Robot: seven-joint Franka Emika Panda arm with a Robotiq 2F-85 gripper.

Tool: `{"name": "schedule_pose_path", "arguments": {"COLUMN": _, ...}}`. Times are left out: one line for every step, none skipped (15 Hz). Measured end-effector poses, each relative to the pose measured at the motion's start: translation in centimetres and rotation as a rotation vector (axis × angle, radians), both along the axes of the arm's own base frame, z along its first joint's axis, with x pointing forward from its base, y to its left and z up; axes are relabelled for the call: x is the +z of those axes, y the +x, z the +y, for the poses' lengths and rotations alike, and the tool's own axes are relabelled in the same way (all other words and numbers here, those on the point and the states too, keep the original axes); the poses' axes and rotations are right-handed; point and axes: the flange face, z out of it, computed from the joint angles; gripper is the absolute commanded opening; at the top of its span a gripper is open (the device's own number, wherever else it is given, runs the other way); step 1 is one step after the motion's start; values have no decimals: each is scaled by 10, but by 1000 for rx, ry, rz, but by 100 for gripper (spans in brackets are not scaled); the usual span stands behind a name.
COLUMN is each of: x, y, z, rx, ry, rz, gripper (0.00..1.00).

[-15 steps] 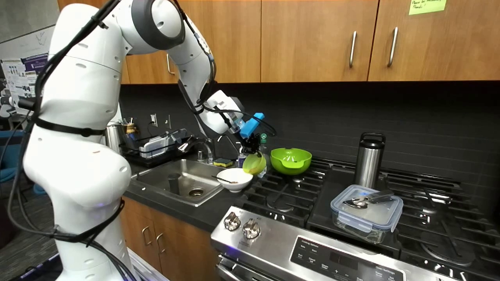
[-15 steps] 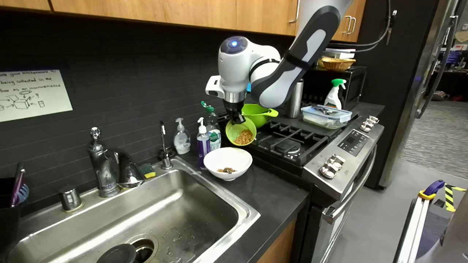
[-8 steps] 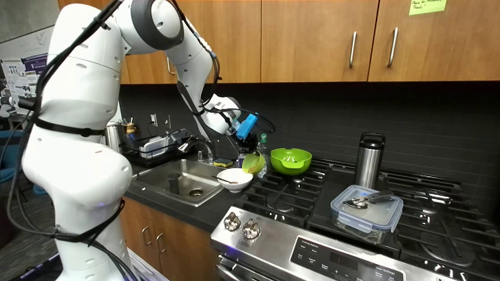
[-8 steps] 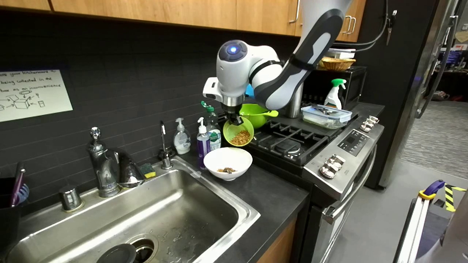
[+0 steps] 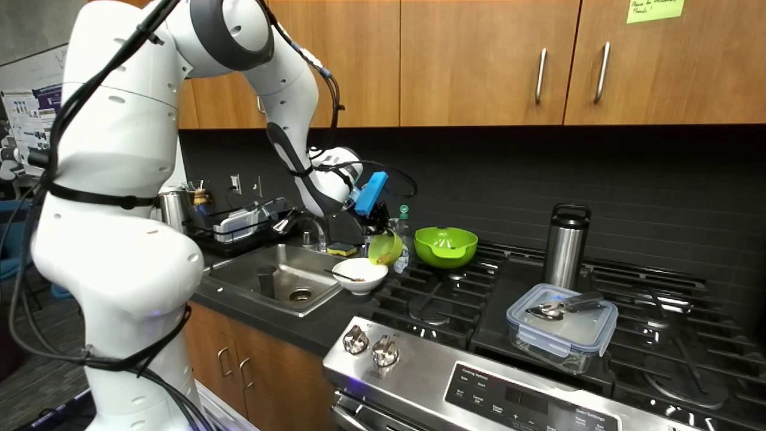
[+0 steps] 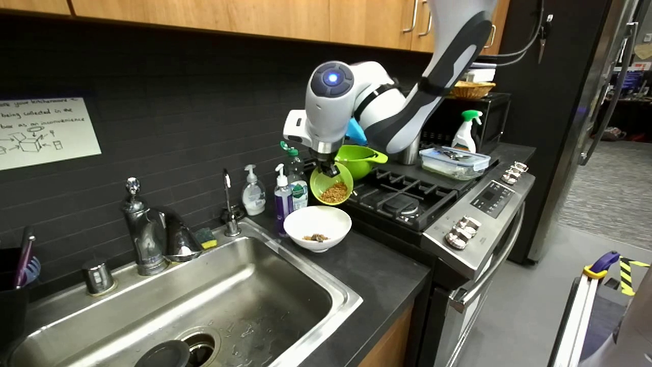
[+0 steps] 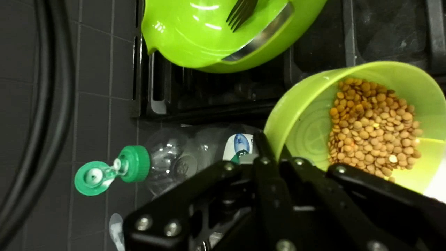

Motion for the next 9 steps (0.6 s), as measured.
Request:
{"name": "schedule_pose_path", "arguments": {"x": 0, "y": -4, "z": 1, "rx": 7, "ry": -6, "rz": -11, "gripper": 1}}
{"name": "schedule_pose_path", "arguments": {"x": 0, "y": -9, "z": 3, "rx": 14, "ry": -10, "rz": -23, "gripper": 1}}
{"name": "schedule_pose_path", "arguments": {"x": 0, "y": -13, "z": 4, "rx": 20, "ry": -13, "rz": -39, "gripper": 1}}
{"name": "schedule_pose_path", "arguments": {"x": 1, "y": -17, "z": 5, "rx": 26, "ry": -17, "rz": -54, "gripper": 1}}
{"name": "schedule_pose_path", "arguments": {"x": 1, "y": -21, "z": 6, "rx": 31, "ry": -20, "rz": -68, "gripper": 1}}
{"name": "schedule_pose_path", "arguments": {"x": 2, "y": -24, "z": 6, "rx": 35, "ry": -22, "rz": -80, "gripper": 1}}
{"name": "schedule_pose_path", "arguments": {"x": 2, "y": -27, "z": 7, "rx": 36, "ry": -25, "rz": -91, "gripper": 1}}
{"name": "schedule_pose_path", "arguments": {"x": 2, "y": -29, "z": 7, "rx": 38, "ry": -28, "rz": -100, "gripper": 1}}
{"name": "schedule_pose_path", "arguments": {"x": 2, "y": -31, "z": 7, "rx": 39, "ry": -32, "rz": -107, "gripper": 1}}
